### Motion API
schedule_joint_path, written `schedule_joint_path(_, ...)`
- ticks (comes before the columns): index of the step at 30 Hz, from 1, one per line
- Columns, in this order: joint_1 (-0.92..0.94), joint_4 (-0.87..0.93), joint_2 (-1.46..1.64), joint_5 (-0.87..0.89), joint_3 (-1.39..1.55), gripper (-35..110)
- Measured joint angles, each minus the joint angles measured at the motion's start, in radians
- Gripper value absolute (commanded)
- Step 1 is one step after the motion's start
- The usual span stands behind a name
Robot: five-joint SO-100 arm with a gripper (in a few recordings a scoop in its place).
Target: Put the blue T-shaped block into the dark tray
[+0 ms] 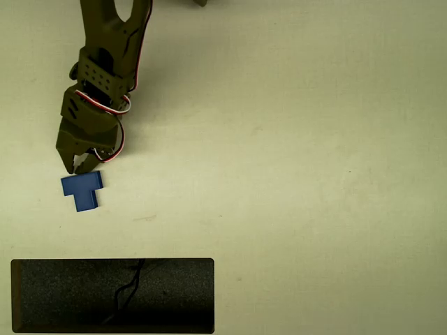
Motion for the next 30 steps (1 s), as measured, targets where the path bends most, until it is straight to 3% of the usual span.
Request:
schedule_joint_path(7, -0.017, -0.035, -0.017, -0.034, 0.005, 0)
schedule_joint_path(16, 0.21, 0.012, 0.012, -0.255, 0.015, 0)
schedule_joint_path(21, 0.213, 0.034, -0.097, -0.25, -0.152, 0)
schedule_joint_path(30, 0.061, 0.046, -0.233, -0.129, -0.36, 0)
